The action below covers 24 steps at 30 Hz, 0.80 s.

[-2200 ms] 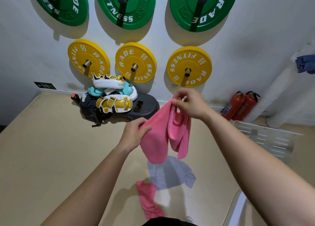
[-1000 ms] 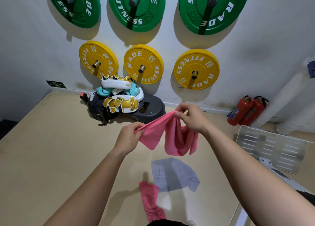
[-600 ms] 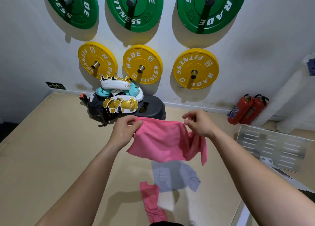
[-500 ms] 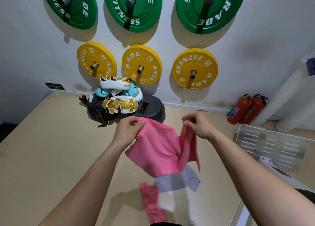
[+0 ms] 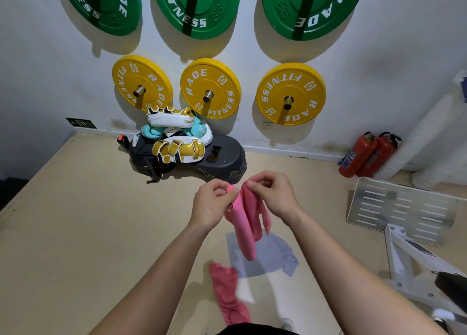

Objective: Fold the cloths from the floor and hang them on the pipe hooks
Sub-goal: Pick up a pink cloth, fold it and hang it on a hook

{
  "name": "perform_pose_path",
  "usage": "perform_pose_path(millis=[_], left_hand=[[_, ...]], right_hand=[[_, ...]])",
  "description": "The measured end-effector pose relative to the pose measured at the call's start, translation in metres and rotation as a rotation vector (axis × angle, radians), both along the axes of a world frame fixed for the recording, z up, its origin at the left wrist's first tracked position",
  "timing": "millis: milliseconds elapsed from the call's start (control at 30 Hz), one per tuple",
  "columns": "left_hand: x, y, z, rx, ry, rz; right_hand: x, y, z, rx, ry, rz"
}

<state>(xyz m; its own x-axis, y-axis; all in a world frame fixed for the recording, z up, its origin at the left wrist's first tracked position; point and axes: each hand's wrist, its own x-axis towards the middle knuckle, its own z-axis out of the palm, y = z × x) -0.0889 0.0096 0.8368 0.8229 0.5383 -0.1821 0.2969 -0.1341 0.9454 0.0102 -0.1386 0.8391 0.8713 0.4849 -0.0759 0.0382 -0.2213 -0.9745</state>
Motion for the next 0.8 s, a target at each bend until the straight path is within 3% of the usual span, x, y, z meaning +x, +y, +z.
perform_pose_path(millis=[500, 800], left_hand=[[0.005, -0.004, 0.004, -0.085, -0.003, -0.095], [0.009, 0.007, 0.004, -0.01, -0.014, -0.095]], right_hand=[[-0.012, 0.013, -0.012, 0.052, 0.101, -0.042], [-0.011, 0.015, -0.006, 0.066, 0.125, 0.002]])
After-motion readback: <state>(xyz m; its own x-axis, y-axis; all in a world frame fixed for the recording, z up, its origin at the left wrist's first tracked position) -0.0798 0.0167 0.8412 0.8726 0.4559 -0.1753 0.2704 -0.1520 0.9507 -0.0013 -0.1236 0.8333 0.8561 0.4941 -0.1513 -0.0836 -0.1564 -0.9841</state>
